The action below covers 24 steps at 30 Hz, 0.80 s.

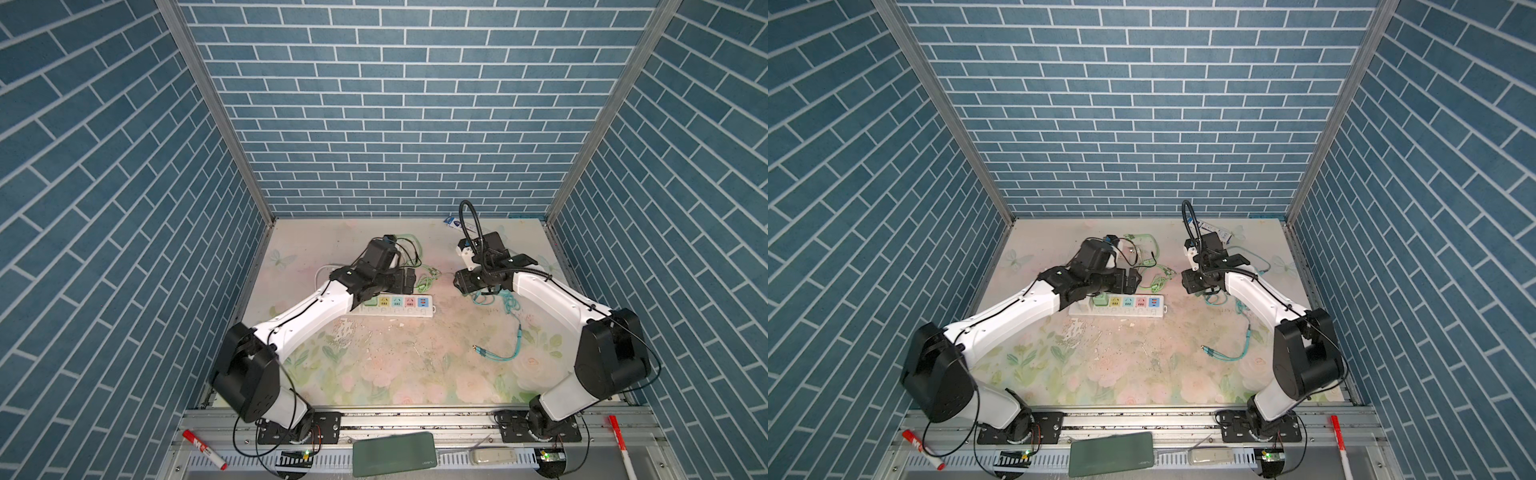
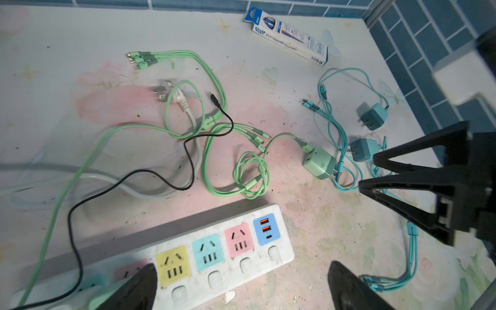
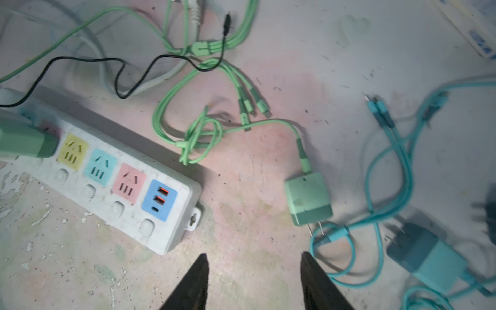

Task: Insert the plug
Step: 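Open the right gripper and lift off while the left gripper moves toward far chargers, then lower the left gripper over the pale green charger with cable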

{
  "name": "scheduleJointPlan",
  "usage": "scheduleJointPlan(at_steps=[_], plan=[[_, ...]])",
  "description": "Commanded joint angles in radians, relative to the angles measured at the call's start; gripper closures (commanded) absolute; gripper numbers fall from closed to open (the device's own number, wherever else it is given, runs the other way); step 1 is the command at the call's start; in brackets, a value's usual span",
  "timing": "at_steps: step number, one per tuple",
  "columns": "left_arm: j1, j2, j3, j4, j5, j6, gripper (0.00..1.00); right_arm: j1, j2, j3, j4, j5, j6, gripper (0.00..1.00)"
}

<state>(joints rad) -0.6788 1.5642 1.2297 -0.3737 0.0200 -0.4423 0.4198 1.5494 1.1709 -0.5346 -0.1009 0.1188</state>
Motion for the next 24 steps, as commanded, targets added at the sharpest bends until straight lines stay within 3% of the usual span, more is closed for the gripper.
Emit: scheduleJointPlan(at_steps=[1,5,9,15,24], plan=[[-0.077,0.089,0.094,-0.087,-0.160,-0.082,0.00,-0.063,-0.074,-0.074,-0.010,0.084,0.143,0.43],[-0.148,0.230,0.238,-0.149,-0.245,-0.151,0.00,-0.147,-0.144,-0.144,0.013,0.117,0.218,0.42],[-0.159,0.382,0.369,-0.154,-0.178,-0.235,0.00,-0.257,-0.222,-0.242,0.075,0.076,0.276,0.41],[-0.186,0.497,0.463,-0.117,-0.200,-0.329,0.00,-0.360,-0.258,-0.301,0.111,0.019,0.277,0.39],[-0.225,0.777,0.953,-0.506,-0.239,-0.458,0.00,-0.391,-0.222,-0.295,0.130,-0.079,0.243,0.40]])
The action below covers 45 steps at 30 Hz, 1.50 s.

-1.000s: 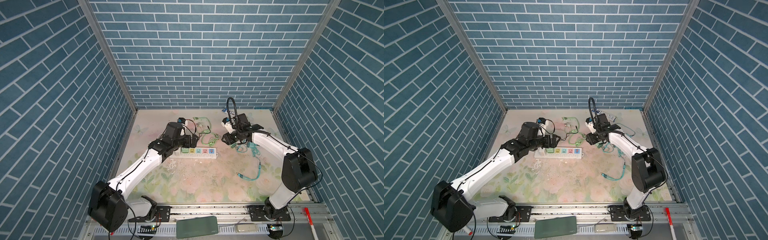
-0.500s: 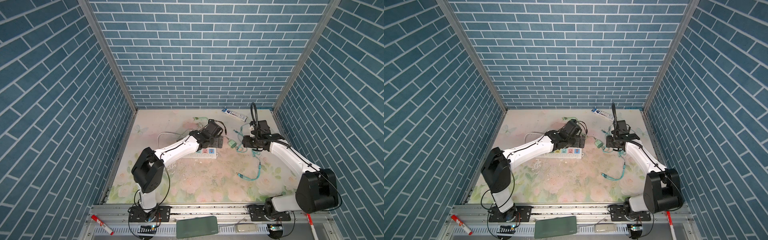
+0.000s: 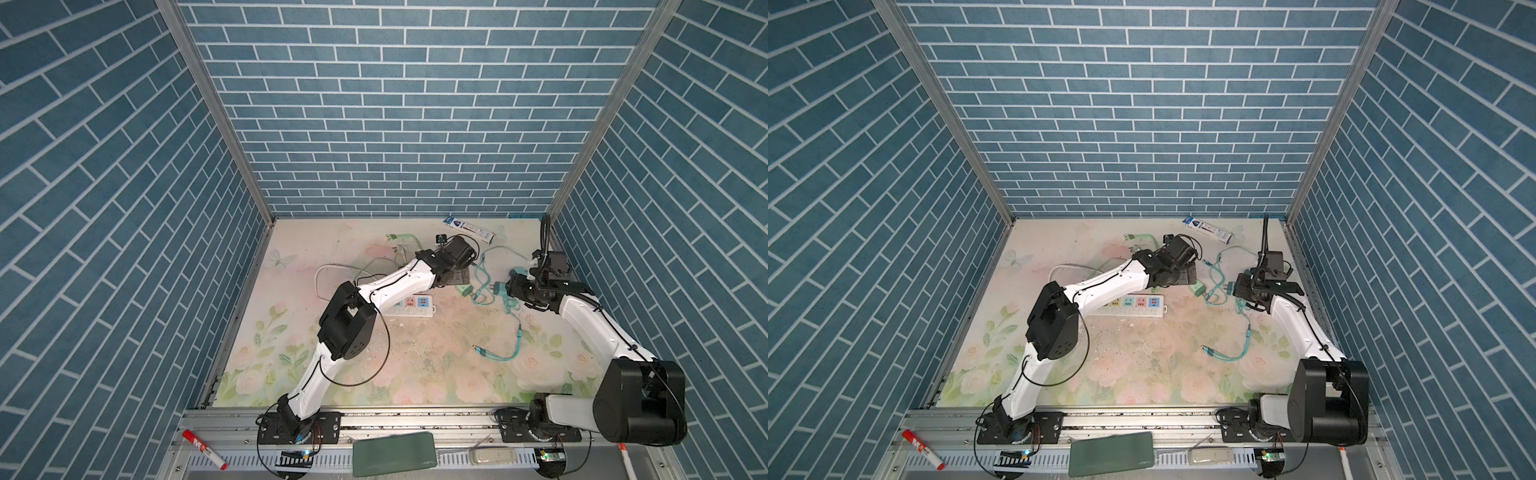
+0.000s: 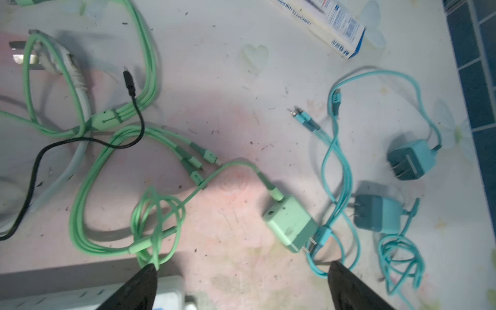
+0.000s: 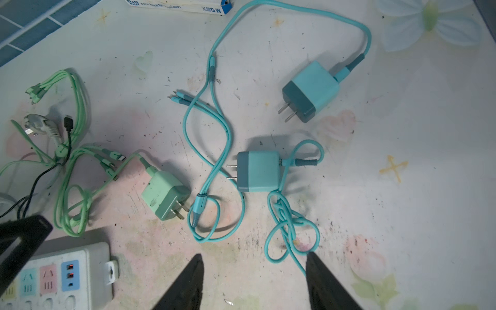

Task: Insert the plug
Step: 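Lower the left gripper over the pale green charger with cable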

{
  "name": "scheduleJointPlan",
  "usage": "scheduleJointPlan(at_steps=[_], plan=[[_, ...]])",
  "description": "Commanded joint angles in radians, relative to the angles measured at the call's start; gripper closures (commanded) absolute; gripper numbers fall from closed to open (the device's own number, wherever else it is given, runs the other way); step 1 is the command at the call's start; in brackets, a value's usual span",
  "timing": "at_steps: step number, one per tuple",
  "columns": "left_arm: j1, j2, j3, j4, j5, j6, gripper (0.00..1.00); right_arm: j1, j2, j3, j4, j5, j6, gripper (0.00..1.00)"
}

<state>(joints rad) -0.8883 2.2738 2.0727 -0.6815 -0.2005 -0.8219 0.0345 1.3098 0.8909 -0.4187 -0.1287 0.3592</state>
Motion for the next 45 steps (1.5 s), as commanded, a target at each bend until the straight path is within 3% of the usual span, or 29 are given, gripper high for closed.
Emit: scheduleJointPlan(at_steps=[1,8,27,36,45], plan=[[-0.018,0.100,0.156,-0.222,-0.003,-0.090,0.00,-0.005,0.019,-0.014,0.012,-0.058,-0.002,0.40],[-0.037,0.311,0.471,-0.412,0.010,-0.139,0.00,-0.014,0.001,-0.018,0.014,-0.058,-0.004,0.40],[-0.053,0.432,0.493,-0.237,0.048,-0.206,0.03,-0.014,0.008,-0.044,0.062,-0.133,0.001,0.44],[-0.058,0.461,0.518,-0.300,0.033,-0.190,0.09,-0.014,0.010,-0.055,0.077,-0.149,-0.003,0.45],[-0.031,0.446,0.473,-0.423,0.011,-0.175,0.22,-0.014,-0.015,-0.064,0.093,-0.166,-0.009,0.45]])
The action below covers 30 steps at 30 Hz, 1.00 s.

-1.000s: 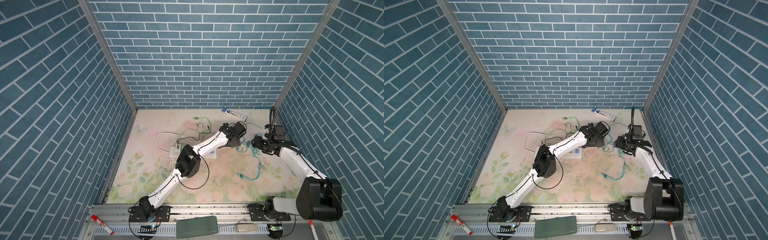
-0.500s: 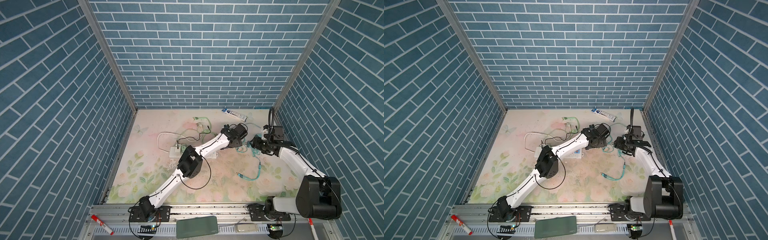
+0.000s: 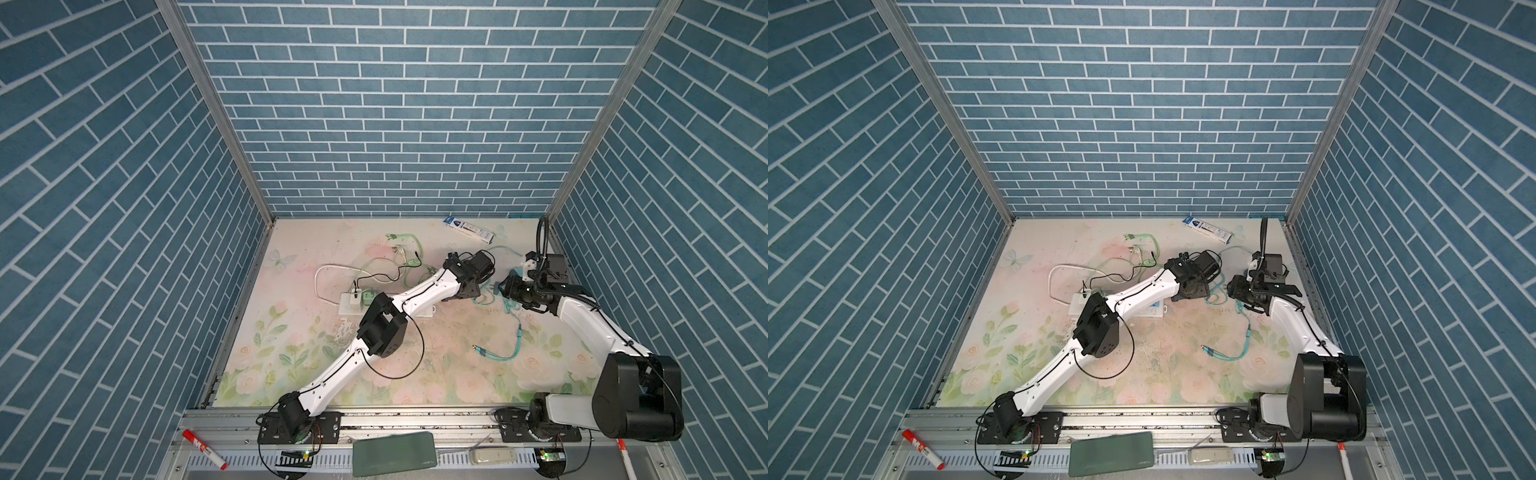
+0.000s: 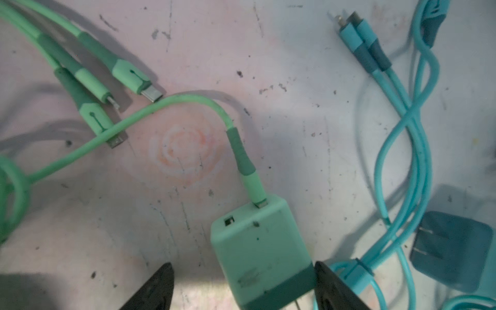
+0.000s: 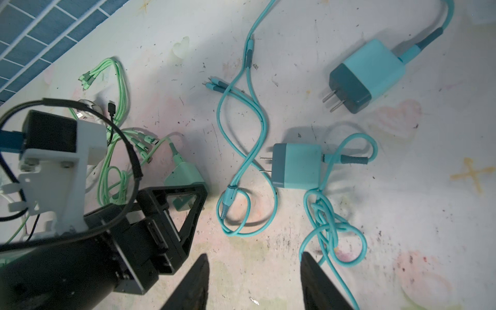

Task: Insert the plug
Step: 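Lower the left gripper over the pale green charger with cable, then close the left gripper on the pale green charger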

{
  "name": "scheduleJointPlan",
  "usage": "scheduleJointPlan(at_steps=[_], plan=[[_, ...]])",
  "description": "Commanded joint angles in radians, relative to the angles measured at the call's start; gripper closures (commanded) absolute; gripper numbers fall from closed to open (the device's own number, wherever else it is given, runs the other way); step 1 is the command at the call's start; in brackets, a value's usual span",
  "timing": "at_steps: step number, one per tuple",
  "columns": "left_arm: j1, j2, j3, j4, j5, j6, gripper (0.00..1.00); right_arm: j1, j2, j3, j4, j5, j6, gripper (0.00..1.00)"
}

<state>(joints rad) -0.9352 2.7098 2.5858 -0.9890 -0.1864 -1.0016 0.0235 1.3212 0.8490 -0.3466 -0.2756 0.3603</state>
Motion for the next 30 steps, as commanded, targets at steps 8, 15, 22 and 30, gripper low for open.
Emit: scheduleJointPlan(at_steps=[8,15,22,30], plan=[[0.043,-0.056,-0.175,-0.083,-0.033,0.014,0.32,-0.003,-0.024,-0.025,0.032,-0.047,-0.015,0.46],[0.059,-0.051,-0.178,-0.055,-0.008,0.043,0.38,-0.003,-0.023,-0.029,0.042,-0.065,-0.015,0.47],[0.061,-0.035,-0.166,-0.053,0.023,0.071,0.47,-0.003,-0.016,-0.031,0.050,-0.066,-0.015,0.47],[0.062,-0.035,-0.188,-0.014,0.056,0.127,0.56,-0.003,-0.017,-0.031,0.054,-0.072,-0.015,0.47]])
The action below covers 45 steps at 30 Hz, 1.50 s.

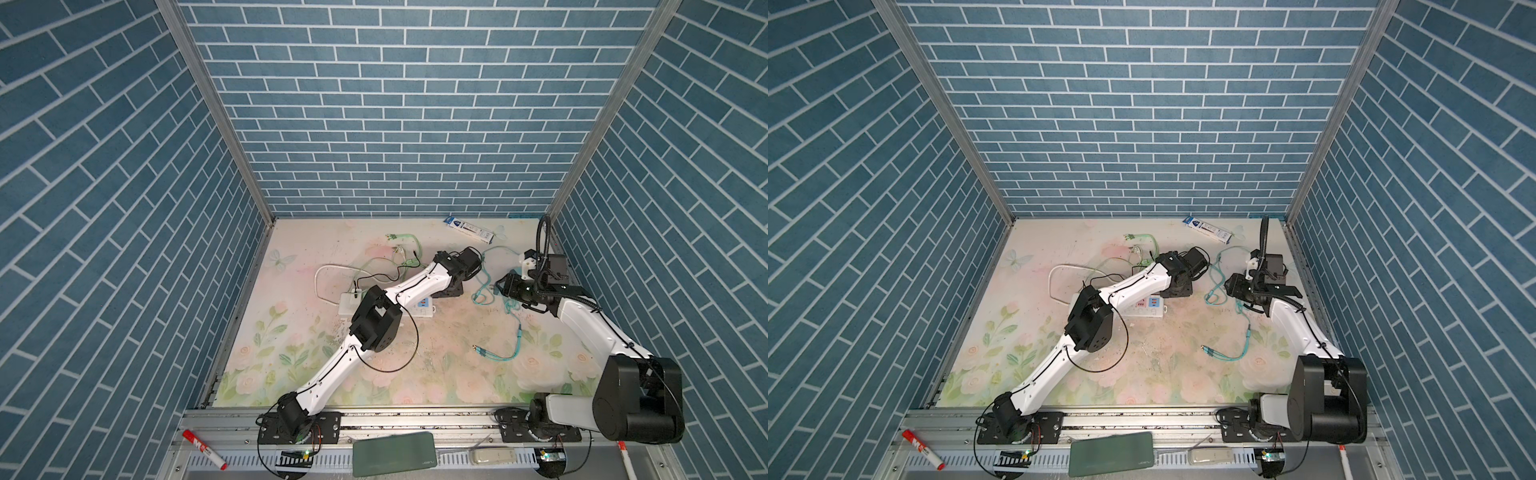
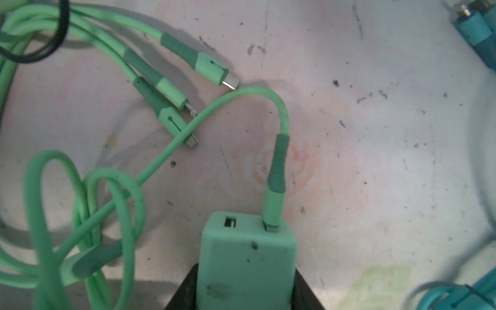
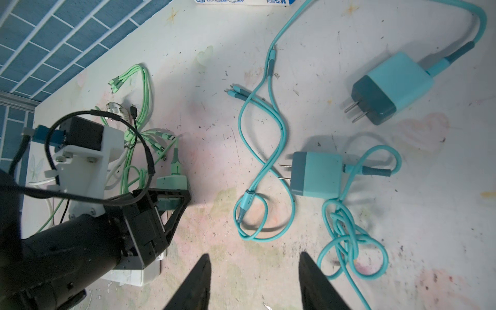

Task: Insert the plug
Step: 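Close the left gripper on the pale green charger, then lift the pale green charger with the left gripper while the right gripper approaches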

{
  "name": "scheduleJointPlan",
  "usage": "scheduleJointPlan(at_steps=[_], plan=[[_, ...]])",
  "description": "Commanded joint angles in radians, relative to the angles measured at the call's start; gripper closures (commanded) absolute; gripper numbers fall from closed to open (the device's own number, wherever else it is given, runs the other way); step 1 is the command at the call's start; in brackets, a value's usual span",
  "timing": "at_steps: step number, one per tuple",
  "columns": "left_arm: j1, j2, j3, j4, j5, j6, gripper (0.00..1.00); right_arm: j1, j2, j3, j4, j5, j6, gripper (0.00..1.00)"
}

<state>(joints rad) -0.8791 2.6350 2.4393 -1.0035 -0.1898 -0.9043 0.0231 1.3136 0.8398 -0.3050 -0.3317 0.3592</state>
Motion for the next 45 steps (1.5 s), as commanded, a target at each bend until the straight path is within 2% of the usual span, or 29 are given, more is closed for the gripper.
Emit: scheduleJointPlan(at_steps=[1,9,16,25,27,31,35,39,41,45], plan=[[0.007,0.040,-0.043,0.002,0.059,0.034,0.58,-0.003,-0.010,-0.022,0.012,-0.016,-0.013,0.47],[0.023,0.016,-0.070,0.060,0.048,0.130,0.68,-0.002,-0.008,-0.024,0.012,-0.035,-0.017,0.47],[0.023,-0.135,-0.192,0.208,-0.001,0.274,0.70,-0.001,0.001,0.001,0.010,-0.056,0.021,0.47],[0.028,-0.414,-0.500,0.496,0.012,0.478,0.69,0.011,0.031,0.097,-0.008,-0.142,0.097,0.47],[0.031,-0.471,-0.581,0.574,0.032,0.516,0.70,0.021,0.035,0.122,-0.019,-0.158,0.110,0.47],[0.047,-0.599,-0.764,0.772,0.149,0.588,0.70,0.075,0.059,0.180,-0.057,-0.165,0.118,0.48],[0.049,-0.734,-0.951,0.932,0.171,0.684,0.71,0.129,0.078,0.196,-0.001,-0.201,0.176,0.49],[0.054,-0.804,-1.022,0.961,0.170,0.761,0.71,0.179,0.091,0.219,0.045,-0.239,0.221,0.49],[0.057,-0.824,-1.049,0.982,0.184,0.786,0.75,0.200,0.096,0.236,0.052,-0.258,0.233,0.49],[0.057,-0.854,-1.118,1.056,0.192,0.798,0.75,0.238,0.108,0.264,0.054,-0.288,0.243,0.49]])
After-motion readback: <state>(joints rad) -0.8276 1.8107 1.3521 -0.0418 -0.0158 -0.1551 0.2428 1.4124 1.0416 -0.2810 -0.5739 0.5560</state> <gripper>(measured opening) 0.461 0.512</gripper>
